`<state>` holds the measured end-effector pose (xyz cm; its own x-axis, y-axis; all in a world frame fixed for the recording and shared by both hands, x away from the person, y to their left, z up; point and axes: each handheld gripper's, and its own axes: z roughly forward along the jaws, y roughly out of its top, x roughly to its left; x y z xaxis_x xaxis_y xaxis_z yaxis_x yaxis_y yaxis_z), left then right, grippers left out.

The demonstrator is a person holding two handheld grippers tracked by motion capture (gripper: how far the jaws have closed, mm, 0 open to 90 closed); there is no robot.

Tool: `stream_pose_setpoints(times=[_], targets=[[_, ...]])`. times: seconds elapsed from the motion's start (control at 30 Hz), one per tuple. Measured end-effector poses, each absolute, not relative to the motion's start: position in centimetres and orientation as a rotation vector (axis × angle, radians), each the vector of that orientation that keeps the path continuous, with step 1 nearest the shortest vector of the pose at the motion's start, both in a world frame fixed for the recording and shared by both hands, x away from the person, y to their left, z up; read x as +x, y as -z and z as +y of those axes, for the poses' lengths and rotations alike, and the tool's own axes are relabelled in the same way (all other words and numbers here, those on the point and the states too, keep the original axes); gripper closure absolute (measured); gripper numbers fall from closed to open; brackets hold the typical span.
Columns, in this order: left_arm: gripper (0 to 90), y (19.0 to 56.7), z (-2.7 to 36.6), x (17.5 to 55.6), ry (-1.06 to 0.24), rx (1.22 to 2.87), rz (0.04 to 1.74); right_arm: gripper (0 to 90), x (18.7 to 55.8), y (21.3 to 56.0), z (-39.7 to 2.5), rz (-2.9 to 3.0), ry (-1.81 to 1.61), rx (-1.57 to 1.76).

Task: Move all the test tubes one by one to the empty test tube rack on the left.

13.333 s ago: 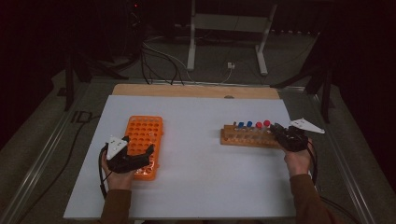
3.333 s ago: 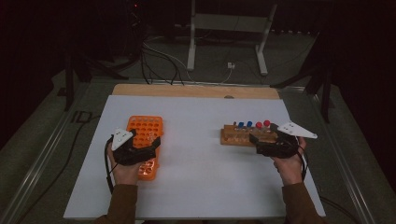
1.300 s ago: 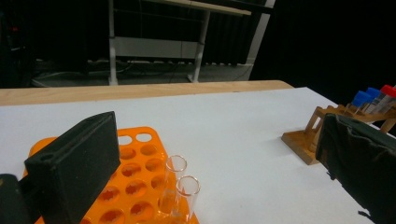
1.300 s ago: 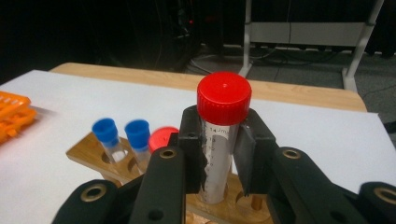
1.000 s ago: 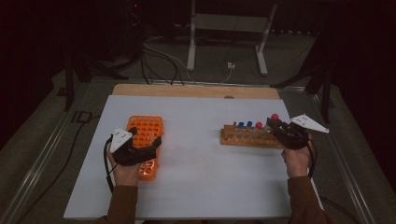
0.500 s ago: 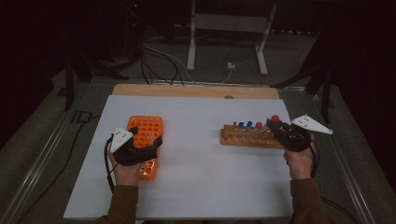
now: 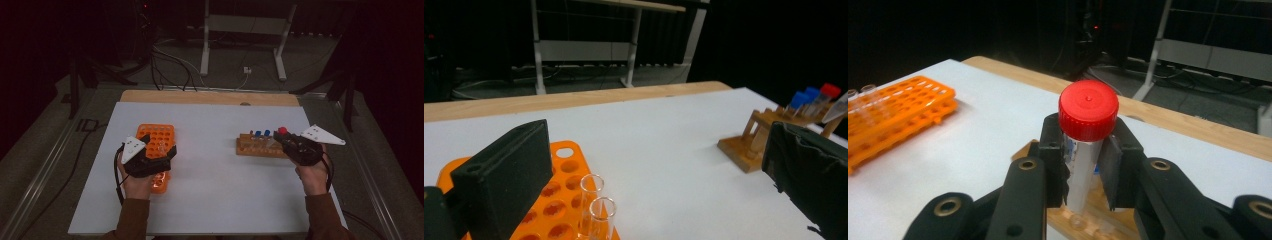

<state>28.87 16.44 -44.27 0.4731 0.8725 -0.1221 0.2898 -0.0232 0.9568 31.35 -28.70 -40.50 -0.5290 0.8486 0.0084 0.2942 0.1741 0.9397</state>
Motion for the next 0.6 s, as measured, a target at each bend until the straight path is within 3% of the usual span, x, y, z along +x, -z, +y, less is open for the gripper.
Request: stream_pose_setpoints(times=[0.6], targets=[[0.8, 43.9, 14.1, 28.6, -0.597, 1.586, 0.932, 74.1, 31.1, 41.7, -23.8, 2.073, -1.481, 1.008]])
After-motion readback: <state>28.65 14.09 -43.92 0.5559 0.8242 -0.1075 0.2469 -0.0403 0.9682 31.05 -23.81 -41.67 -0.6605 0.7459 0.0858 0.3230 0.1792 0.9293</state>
